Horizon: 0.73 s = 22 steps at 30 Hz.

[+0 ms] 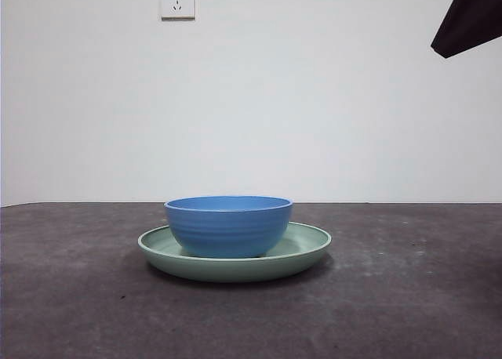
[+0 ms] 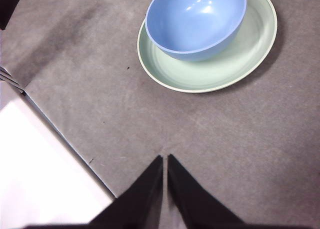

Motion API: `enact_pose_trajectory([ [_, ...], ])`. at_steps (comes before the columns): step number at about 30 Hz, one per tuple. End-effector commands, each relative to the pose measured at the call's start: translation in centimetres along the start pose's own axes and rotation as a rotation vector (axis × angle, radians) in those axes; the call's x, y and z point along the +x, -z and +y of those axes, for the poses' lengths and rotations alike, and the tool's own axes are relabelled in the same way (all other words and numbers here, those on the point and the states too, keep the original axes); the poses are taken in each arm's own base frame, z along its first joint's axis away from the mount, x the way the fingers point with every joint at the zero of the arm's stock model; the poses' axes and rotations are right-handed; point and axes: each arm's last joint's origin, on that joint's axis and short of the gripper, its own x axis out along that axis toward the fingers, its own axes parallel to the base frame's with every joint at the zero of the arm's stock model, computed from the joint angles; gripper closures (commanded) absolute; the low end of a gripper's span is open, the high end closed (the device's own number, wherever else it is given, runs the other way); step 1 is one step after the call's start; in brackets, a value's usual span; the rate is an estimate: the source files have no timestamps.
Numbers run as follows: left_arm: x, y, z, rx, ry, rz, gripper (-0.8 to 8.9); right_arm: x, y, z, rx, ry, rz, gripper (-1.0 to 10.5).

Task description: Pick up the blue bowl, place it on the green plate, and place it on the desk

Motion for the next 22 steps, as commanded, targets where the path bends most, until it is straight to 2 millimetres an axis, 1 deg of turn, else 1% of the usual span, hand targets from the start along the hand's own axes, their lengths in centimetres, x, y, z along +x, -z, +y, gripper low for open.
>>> enact_pose_trajectory([
  [1,0.2,0.7,0.0,-0.004,0.000,0.026,7.99,-0.9,-0.2,-0.2,-0.075,0.043,-0.061,9.4],
  [3,0.2,0.7,0.0,-0.004,0.000,0.026,7.99,-1.5,-0.3,-0.7,-0.089,0.076,-0.112,9.4],
  [6,0.2,0.7,0.0,-0.004,0.000,0.026,7.99,-2.8,-0.3,-1.6,-0.074,0.145,-0.261,9.4],
  [8,0.2,0.7,0.0,-0.004,0.001,0.026,7.99,-3.5,0.2,-2.5,-0.072,0.207,-0.371,9.4],
  [10,0.2,0.7,0.0,-0.004,0.001,0.026,7.99,-3.8,1.0,-3.3,-0.079,0.269,-0.478,9.4],
  [12,0.2,0.7,0.0,-0.004,0.001,0.026,7.99,-3.7,2.0,-4.1,-0.079,0.321,-0.562,9.4],
  [16,0.2,0.7,0.0,-0.004,0.001,0.026,7.99,-3.0,4.5,-5.5,-0.074,0.419,-0.670,9.4],
  [20,0.2,0.7,0.0,-0.004,0.001,0.026,7.99,-1.7,6.9,-6.8,-0.059,0.525,-0.746,9.4],
  [22,0.2,0.7,0.0,-0.004,0.001,0.026,7.99,-1.2,7.7,-7.3,-0.053,0.559,-0.765,9.4],
])
